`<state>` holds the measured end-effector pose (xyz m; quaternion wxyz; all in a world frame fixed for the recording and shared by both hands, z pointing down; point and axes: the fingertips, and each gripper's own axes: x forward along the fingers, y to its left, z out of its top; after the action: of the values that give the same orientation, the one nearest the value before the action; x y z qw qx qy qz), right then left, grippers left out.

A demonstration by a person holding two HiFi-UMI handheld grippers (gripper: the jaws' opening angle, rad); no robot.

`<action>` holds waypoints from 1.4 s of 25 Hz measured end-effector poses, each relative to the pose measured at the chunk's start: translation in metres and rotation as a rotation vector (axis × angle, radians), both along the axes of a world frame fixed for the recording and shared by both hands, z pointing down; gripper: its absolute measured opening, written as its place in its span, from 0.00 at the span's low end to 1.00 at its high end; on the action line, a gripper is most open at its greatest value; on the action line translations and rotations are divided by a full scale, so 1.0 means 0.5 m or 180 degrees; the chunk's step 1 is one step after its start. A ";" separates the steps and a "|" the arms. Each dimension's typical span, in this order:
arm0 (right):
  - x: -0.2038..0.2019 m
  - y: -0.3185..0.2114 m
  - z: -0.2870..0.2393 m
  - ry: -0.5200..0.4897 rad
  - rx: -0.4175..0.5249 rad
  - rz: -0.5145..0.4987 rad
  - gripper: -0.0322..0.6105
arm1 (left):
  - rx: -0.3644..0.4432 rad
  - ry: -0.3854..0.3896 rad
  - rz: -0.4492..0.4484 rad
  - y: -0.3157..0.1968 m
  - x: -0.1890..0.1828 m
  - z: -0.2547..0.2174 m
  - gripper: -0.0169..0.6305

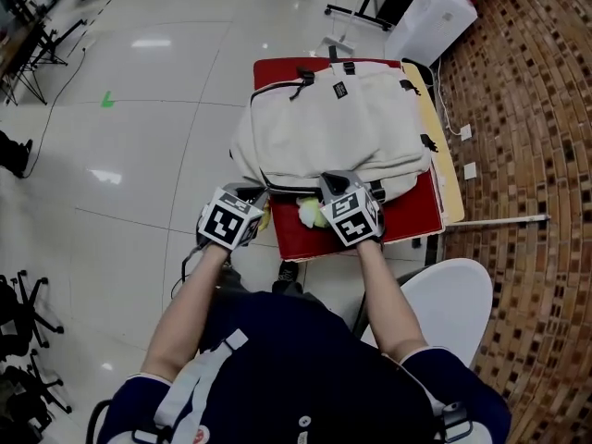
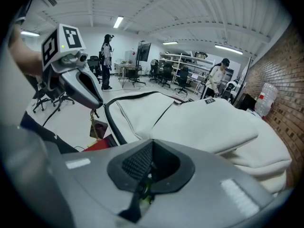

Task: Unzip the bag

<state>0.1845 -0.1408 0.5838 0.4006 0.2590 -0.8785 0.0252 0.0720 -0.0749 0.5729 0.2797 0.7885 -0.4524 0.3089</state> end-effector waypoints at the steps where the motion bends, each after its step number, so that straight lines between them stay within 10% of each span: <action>1: 0.002 -0.001 0.003 0.0033 0.0012 0.0037 0.05 | 0.0005 0.0035 0.0045 -0.001 -0.009 0.000 0.06; 9: 0.014 -0.014 0.007 0.0303 0.0035 0.0684 0.05 | 0.0098 0.0323 0.0725 -0.018 -0.019 0.005 0.05; 15: -0.087 0.071 -0.076 -0.0070 0.0106 0.0744 0.06 | 0.0074 0.0514 0.1108 -0.016 -0.012 -0.017 0.06; 18: -0.146 0.110 -0.064 -0.0095 -0.0049 0.0462 0.35 | 0.0041 0.0559 0.1170 -0.020 -0.012 -0.021 0.06; 24: -0.164 0.109 0.007 0.0402 0.0176 -0.0047 0.20 | -0.0021 0.0428 0.1230 -0.021 -0.008 -0.019 0.06; 35: -0.155 0.117 0.016 0.0225 0.0039 -0.0055 0.11 | -0.0015 0.0121 0.1287 -0.072 -0.069 -0.011 0.06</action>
<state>0.1068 -0.0823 0.5917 0.4301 0.2546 -0.8661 0.0072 0.0372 -0.1110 0.5674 0.2224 0.8683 -0.2788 0.3449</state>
